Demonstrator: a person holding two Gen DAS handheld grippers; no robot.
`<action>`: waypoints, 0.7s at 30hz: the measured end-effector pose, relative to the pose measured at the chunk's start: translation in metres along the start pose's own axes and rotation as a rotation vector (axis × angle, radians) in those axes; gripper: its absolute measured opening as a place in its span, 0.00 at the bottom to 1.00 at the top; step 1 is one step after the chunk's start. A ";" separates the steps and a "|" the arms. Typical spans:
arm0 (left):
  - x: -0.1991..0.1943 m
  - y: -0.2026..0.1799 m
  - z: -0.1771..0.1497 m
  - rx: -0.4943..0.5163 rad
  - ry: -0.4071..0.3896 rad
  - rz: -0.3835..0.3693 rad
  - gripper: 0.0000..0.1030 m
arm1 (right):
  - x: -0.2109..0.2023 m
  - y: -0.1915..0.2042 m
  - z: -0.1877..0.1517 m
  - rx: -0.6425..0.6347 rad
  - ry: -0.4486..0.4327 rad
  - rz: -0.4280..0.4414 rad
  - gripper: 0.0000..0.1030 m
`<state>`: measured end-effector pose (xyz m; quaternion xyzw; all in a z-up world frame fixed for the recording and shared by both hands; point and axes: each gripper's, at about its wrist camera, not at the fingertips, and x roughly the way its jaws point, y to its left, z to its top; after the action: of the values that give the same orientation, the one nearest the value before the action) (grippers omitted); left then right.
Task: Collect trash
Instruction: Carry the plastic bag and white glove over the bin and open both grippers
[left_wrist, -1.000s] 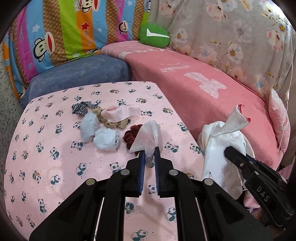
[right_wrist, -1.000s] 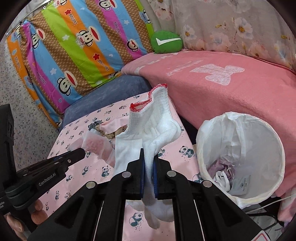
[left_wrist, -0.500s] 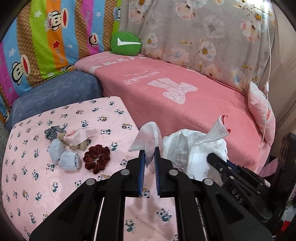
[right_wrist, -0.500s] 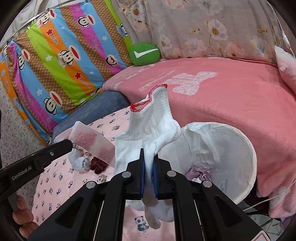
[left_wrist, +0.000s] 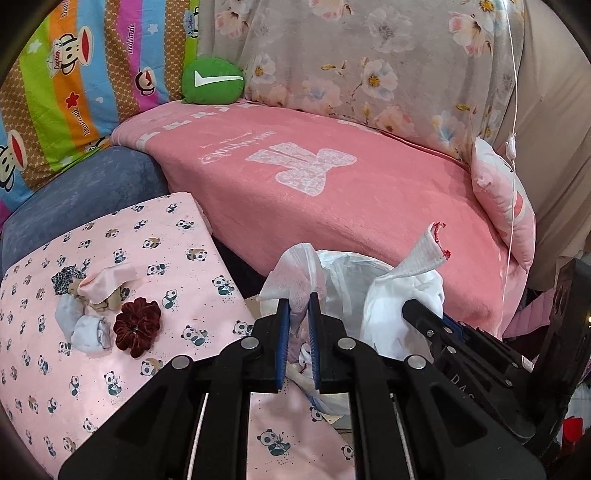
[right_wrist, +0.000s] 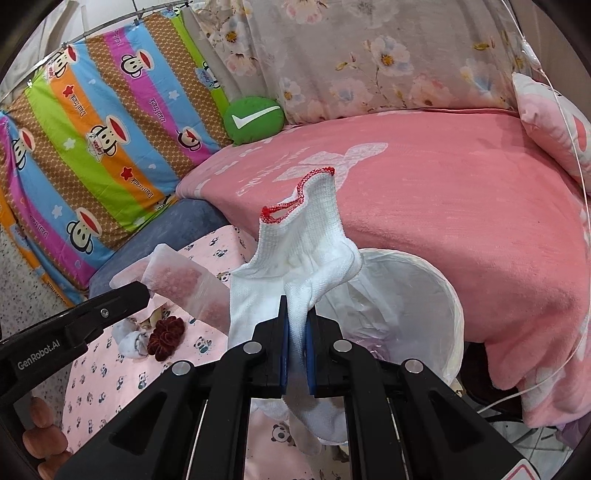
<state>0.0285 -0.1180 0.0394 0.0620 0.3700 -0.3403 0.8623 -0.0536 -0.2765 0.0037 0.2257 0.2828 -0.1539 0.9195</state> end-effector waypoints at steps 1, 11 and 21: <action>0.002 -0.002 0.001 0.003 0.005 -0.002 0.10 | 0.001 -0.003 0.002 0.004 0.000 -0.002 0.08; 0.017 -0.020 0.000 0.028 0.023 -0.015 0.11 | 0.006 -0.021 0.003 0.027 0.008 -0.020 0.09; 0.022 -0.021 -0.001 0.005 0.016 0.007 0.58 | 0.006 -0.027 -0.002 0.058 0.005 -0.034 0.18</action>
<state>0.0257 -0.1455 0.0264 0.0683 0.3759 -0.3376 0.8603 -0.0606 -0.2992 -0.0098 0.2479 0.2844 -0.1769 0.9090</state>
